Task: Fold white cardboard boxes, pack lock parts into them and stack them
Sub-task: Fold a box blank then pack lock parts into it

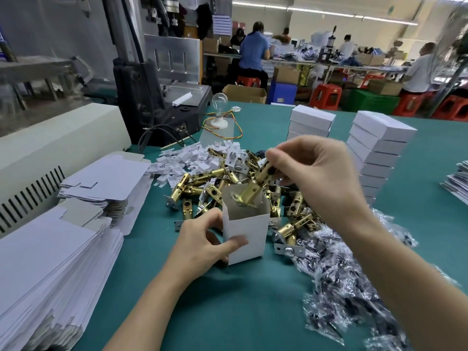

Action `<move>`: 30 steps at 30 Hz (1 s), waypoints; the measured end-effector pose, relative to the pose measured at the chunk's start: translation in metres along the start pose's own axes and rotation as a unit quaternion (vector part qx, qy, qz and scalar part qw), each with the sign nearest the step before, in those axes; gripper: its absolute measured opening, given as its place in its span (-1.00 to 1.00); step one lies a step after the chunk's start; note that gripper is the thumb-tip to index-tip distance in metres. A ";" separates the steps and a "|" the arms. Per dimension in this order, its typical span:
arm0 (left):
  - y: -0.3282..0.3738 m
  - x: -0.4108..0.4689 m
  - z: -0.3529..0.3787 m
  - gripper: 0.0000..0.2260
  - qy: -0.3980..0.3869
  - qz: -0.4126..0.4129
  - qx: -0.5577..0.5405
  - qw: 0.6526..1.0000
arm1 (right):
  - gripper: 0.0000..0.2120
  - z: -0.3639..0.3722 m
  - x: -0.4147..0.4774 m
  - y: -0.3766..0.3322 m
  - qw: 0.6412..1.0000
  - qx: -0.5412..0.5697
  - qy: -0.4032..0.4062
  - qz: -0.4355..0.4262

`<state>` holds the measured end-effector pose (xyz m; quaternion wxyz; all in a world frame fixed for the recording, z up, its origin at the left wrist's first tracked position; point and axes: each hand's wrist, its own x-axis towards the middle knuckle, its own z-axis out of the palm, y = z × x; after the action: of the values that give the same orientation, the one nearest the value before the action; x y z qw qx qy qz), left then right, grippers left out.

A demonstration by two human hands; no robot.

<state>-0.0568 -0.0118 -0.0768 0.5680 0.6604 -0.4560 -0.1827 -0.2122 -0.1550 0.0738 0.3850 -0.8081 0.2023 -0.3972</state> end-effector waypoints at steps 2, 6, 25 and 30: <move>0.000 0.000 0.001 -0.64 0.005 0.006 0.009 1.000 | -0.87 0.010 -0.008 0.006 0.997 -0.066 0.008 -0.030; 0.001 0.001 0.001 -0.62 0.009 0.017 0.029 0.999 | -0.80 0.020 -0.014 0.007 0.963 -0.232 -0.002 -0.133; 0.002 0.002 0.000 -0.68 -0.011 0.012 0.041 0.999 | -0.77 0.033 -0.017 0.006 0.886 -0.437 -0.147 -0.055; 0.002 0.003 0.002 -0.69 -0.015 0.020 0.055 0.998 | -0.76 0.036 -0.015 -0.005 0.832 -0.514 -0.205 -0.029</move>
<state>-0.0577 -0.0153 -0.0749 0.5276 0.6782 -0.4871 -0.1559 -0.1923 -0.1259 0.0559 -0.0654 -0.9578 0.2703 -0.0720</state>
